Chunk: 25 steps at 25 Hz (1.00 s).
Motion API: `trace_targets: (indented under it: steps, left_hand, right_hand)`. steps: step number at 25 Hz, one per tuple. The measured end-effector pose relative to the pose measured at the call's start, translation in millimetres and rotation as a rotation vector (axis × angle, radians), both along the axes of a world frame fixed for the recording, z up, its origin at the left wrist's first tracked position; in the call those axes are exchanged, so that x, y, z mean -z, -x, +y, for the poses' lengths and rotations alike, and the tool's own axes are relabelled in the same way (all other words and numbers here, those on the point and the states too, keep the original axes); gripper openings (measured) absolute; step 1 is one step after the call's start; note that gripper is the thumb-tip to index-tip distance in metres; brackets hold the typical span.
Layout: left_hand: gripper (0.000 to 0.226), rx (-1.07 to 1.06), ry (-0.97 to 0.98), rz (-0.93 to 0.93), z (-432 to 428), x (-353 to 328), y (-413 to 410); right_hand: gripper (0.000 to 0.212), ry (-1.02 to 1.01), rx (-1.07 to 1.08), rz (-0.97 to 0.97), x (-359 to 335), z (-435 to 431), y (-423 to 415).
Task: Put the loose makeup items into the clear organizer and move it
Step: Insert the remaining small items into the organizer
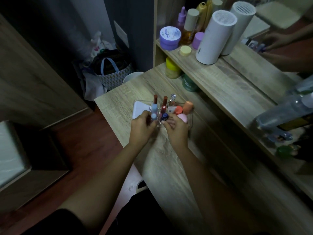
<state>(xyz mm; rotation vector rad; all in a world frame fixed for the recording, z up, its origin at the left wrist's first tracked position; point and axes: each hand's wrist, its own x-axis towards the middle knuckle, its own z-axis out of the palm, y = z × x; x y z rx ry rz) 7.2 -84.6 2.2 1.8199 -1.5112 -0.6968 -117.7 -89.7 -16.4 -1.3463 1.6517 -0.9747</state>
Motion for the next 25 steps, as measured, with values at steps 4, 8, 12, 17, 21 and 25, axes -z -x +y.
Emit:
trace_targets:
  steps: [4, 8, 12, 17, 21, 25]
  left_hand:
    - [0.018, 0.023, -0.028, -0.021, -2, 7, -1]
    - [0.017, 0.057, -0.037, -0.095, -6, 12, 1]
    - [0.018, 0.065, -0.033, -0.101, -7, 13, 3]
    - [0.021, 0.018, -0.006, -0.016, 9, 11, 3]
    - [0.016, 0.051, -0.016, -0.038, 42, 24, 9]
    - [0.040, 0.164, -0.104, -0.217, 64, 43, 20]
  right_hand:
    - [0.032, -0.013, -0.007, 0.090, 9, 1, -4]
    - [0.029, 0.018, -0.007, 0.198, 9, 1, -9]
    - [0.034, -0.033, -0.033, 0.219, 4, 1, -9]
    - [0.035, 0.004, -0.012, 0.260, 0, 14, 11]
    - [0.016, -0.065, 0.142, 0.274, 11, 34, 42]
    - [0.029, -0.237, -0.044, 0.250, 22, 44, 51]
